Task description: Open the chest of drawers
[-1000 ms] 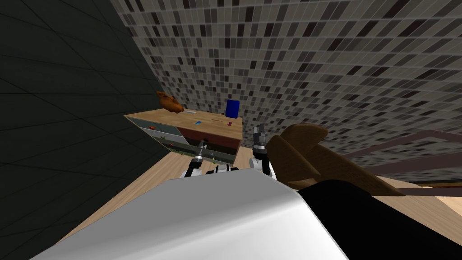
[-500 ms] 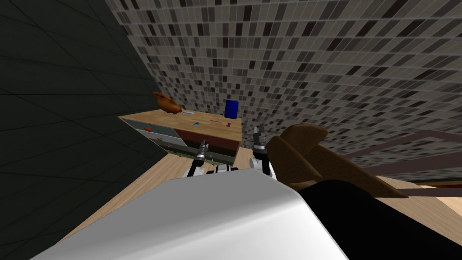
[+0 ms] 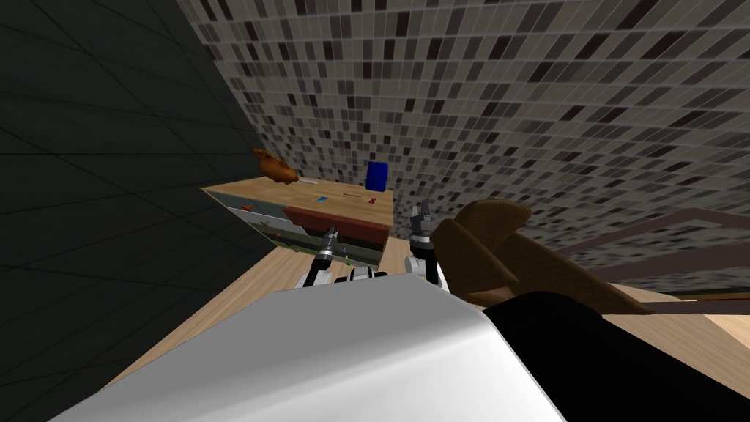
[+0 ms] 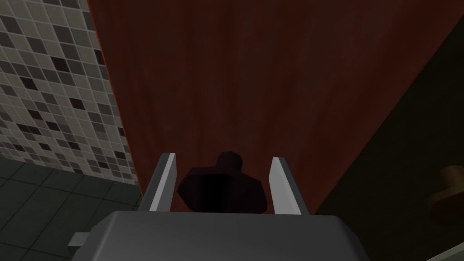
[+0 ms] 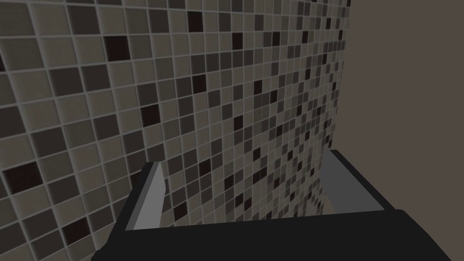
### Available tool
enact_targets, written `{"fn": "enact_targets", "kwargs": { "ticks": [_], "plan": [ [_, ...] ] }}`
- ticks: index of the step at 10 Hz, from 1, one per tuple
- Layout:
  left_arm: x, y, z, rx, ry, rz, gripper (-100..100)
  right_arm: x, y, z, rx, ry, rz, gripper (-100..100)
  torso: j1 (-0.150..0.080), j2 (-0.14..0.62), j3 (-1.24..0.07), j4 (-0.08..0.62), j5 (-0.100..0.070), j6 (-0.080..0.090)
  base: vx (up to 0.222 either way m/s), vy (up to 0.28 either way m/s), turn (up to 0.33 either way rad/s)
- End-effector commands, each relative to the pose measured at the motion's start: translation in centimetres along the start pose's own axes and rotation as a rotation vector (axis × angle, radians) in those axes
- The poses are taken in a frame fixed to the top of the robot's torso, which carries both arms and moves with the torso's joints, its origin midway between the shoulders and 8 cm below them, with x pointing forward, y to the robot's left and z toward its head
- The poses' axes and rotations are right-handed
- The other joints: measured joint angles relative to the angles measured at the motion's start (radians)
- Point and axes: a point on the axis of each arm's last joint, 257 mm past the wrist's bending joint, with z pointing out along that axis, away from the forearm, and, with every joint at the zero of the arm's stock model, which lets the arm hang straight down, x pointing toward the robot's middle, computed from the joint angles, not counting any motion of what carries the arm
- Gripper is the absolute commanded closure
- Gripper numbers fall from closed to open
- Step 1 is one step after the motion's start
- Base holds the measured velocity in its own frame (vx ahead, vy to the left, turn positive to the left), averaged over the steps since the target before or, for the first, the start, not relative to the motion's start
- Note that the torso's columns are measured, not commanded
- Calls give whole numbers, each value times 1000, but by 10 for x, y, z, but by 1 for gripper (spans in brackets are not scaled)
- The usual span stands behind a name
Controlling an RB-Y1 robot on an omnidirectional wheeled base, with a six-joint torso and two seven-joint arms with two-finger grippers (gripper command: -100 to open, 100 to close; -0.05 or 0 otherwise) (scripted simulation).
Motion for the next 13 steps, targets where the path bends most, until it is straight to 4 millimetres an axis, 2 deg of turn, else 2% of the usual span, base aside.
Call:
{"fn": "enact_targets", "kwargs": {
  "ticks": [1, 2, 6, 7, 12, 13],
  "plan": [
    [0, 7, -4, -31, 0, -2, 100, 0, 0, 0, 0, 0, 0, 0, -3, -1, -1, 0, 0, 1, -180, 29, 35],
    [-1, 2, -2, -12, -2, 1, 100, 0, 0, 0, 0, 0, 0, 0, -5, -4, -2, -2, 0, 3, -85, 21, 14],
    [-1, 8, -10, -39, 6, -3, 100, 0, 0, 0, 0, 0, 0, 0, -2, -2, -1, -1, 0, 1, -181, 70, 11],
    [0, 1, -6, -16, 7, -2, 100, 0, 0, 0, 0, 0, 0, 0, -1, -3, -1, -2, 1, 1, -119, 46, -6],
    [1, 7, -17, -42, 15, -5, 100, 0, 0, 0, 0, 0, 0, 0, -2, -4, -2, -1, 0, 1, -156, 45, 19],
    [0, 0, -13, -22, 15, -3, 100, 0, 0, 0, 0, 0, 0, 0, -3, -4, -2, -2, 0, 2, -97, 28, 9]
  ]
}}
